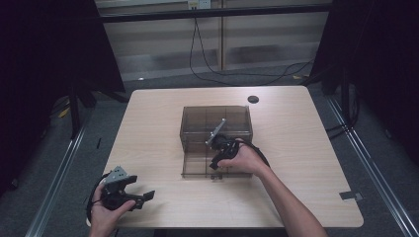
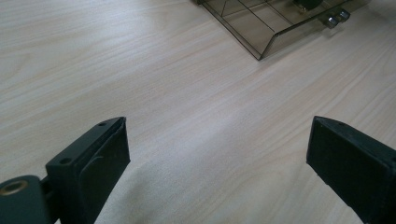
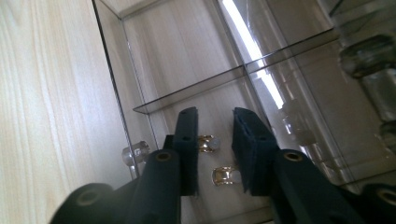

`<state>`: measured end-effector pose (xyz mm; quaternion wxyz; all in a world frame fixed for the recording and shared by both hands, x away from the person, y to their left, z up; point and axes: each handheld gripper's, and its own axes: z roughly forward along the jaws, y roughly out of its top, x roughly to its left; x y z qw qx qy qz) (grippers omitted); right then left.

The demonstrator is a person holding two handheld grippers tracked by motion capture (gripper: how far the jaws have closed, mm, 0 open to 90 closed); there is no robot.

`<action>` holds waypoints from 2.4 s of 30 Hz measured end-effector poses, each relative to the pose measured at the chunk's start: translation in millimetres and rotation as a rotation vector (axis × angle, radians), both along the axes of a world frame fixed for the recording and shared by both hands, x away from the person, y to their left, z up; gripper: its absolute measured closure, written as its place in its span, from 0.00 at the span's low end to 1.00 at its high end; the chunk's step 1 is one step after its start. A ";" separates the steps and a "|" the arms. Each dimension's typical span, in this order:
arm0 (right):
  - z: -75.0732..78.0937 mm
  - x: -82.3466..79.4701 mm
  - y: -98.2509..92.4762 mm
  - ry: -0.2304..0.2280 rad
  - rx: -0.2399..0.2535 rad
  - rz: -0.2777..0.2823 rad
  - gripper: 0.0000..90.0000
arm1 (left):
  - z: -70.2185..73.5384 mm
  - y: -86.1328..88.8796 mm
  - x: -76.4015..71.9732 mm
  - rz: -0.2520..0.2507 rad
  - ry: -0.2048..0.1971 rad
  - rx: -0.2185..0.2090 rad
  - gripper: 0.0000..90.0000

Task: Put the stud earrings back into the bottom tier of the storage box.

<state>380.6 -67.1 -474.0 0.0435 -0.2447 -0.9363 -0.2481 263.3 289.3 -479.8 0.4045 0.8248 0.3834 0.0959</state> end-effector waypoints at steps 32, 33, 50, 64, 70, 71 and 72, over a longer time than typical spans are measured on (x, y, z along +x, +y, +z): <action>25.9 -18.3 -41.5 -0.077 0.089 -0.097 0.56 | 0.3 -0.6 -1.4 -0.008 -0.001 -0.001 0.07; 26.7 -19.5 -43.6 -0.079 0.094 -0.102 0.55 | 0.3 -0.3 -1.4 -0.007 -0.002 0.000 0.07; 29.7 -49.9 -99.4 -0.159 0.174 -0.246 0.41 | 0.1 -0.8 -1.2 -0.010 0.000 0.001 0.07; 19.2 -83.1 -140.9 -0.210 0.188 -0.385 0.31 | -0.1 -1.6 -0.5 -0.009 0.001 0.005 0.07; 19.4 -98.4 -160.4 -0.240 0.209 -0.455 0.29 | -0.2 -1.9 -0.4 -0.006 0.002 0.002 0.07; 18.7 -100.7 -163.9 -0.243 0.207 -0.468 0.28 | -0.3 -2.0 -0.3 -0.007 0.002 0.006 0.07; 18.1 -103.0 -167.2 -0.239 0.206 -0.482 0.28 | -0.4 -2.3 -0.3 -0.009 0.005 0.005 0.07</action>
